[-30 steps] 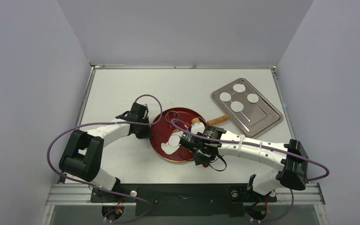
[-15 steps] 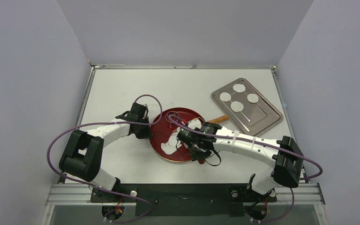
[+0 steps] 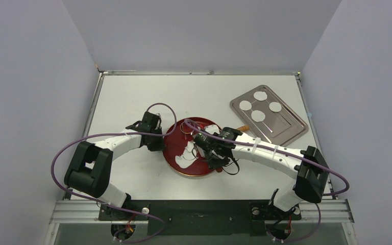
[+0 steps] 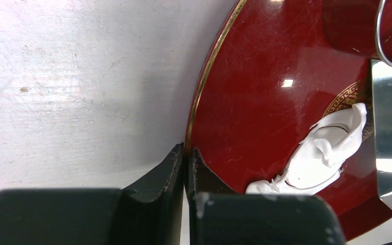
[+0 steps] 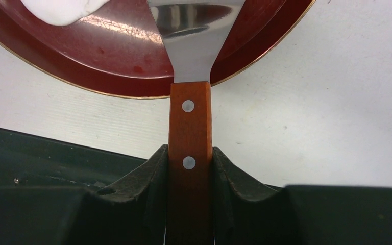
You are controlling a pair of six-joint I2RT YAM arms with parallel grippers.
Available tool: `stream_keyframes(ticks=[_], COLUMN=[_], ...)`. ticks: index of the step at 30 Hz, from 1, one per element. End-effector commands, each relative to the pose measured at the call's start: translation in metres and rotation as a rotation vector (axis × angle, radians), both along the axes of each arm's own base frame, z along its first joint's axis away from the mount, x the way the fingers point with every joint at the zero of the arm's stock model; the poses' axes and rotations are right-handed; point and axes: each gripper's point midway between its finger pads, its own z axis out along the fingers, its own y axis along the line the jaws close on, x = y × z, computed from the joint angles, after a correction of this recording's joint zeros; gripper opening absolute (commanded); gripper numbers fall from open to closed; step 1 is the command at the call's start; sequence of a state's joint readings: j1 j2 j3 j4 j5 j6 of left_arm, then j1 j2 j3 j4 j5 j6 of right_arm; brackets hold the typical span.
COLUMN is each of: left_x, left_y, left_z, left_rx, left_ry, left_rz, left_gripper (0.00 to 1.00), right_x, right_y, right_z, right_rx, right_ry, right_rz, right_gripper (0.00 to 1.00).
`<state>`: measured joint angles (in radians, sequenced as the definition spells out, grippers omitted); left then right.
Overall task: Roll out the dumpling wrappers from the dough
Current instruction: Remove the dumpling wrapper from the work surface.
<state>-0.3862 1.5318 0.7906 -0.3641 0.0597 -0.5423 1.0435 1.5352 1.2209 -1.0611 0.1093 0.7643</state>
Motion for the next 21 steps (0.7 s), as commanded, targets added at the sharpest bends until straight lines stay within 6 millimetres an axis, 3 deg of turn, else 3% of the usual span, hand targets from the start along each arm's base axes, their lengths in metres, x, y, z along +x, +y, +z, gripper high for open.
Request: stream_keyframes(ticks=[1, 8, 12, 21], left_x=[0.002, 0.003, 0.003, 0.001], left_y=[0.001, 0.002, 0.002, 0.004], left_z=[0.007, 0.008, 0.008, 0.004], left_rx=[0.002, 0.004, 0.004, 0.011], left_ry=[-0.029, -0.031, -0.028, -0.021], left_rz=[-0.014, -0.013, -0.014, -0.012], left_gripper=[0.0, 0.0, 0.0, 0.0], right_x=[0.019, 0.006, -0.013, -0.042], right_y=[0.004, -0.013, -0.027, -0.031], right_z=[0.032, 0.06, 0.066, 0.069], right_rx=[0.042, 0.049, 0.053, 0.065], right_ry=[-0.089, -0.095, -0.068, -0.013], right_rz=[0.003, 0.006, 0.022, 0.082], right_gripper=[0.0, 0.0, 0.0, 0.0])
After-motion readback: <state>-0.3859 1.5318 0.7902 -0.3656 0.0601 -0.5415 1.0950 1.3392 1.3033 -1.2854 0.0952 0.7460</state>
